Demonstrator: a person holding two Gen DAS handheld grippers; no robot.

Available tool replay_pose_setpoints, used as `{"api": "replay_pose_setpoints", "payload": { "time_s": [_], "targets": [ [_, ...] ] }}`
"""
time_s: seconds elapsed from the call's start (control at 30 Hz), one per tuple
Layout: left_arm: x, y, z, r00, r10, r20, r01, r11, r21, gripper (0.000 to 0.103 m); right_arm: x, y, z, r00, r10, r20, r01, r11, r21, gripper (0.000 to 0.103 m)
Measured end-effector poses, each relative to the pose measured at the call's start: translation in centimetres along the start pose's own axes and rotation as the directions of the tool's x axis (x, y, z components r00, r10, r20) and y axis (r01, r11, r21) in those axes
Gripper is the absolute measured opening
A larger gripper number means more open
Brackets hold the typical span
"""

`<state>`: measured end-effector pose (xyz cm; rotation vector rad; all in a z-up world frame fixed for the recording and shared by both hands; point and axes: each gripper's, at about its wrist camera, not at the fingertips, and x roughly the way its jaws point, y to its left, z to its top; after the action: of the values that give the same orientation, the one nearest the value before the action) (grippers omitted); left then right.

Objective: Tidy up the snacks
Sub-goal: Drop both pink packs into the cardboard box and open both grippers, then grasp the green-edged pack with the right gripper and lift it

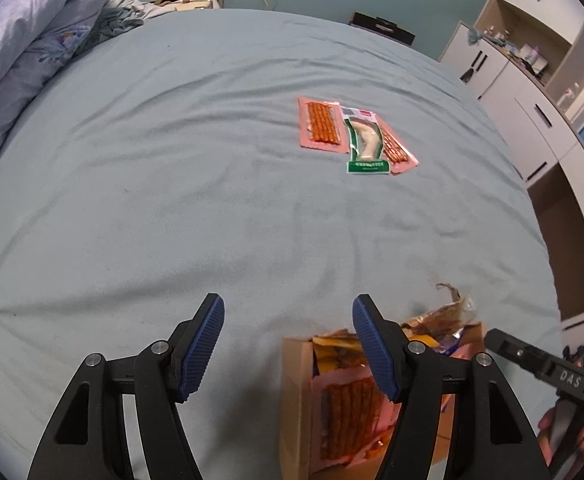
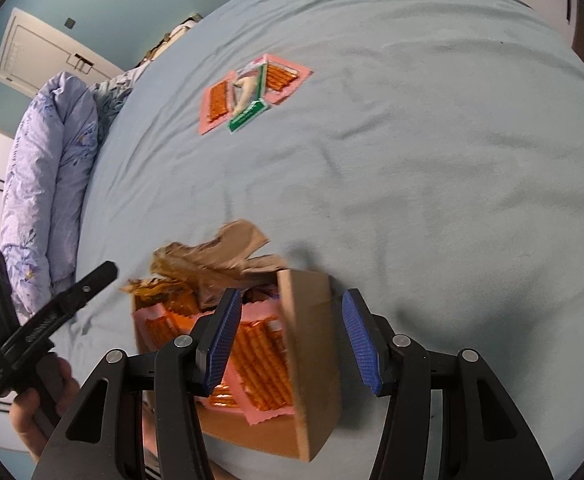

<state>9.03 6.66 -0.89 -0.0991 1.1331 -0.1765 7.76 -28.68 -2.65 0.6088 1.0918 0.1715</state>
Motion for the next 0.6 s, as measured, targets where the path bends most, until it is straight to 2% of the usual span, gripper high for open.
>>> {"api": "replay_pose_setpoints", "payload": {
  "time_s": [0.1,0.2,0.37,0.53,0.6],
  "targets": [
    [0.0,0.7,0.2,1.000,-0.021,-0.013,0.021,0.999,-0.033,0.071,0.1,-0.7,0.5,1.000,-0.006,0.005,0.006,0.999,0.033,0.051],
    [0.1,1.6,0.4,0.995,-0.086,-0.047,0.082,0.993,-0.081,0.073,-0.1,-1.2,0.9,1.000,-0.024,0.018,0.022,0.998,0.063,0.051],
    [-0.4,3.1,0.8,0.992,-0.123,-0.030,0.117,0.981,-0.151,0.073,0.3,-1.3,1.9,0.998,-0.054,0.010,0.052,0.993,0.108,0.051],
    [-0.2,3.7,0.8,0.985,-0.167,-0.037,0.156,0.967,-0.201,0.073,2.0,0.3,5.7,0.995,-0.096,-0.017,0.097,0.990,0.103,0.051],
    [-0.1,3.7,0.8,0.982,-0.183,-0.045,0.170,0.964,-0.205,0.073,3.3,1.6,8.4,0.986,-0.165,-0.029,0.167,0.984,0.058,0.051]
  ]
}}
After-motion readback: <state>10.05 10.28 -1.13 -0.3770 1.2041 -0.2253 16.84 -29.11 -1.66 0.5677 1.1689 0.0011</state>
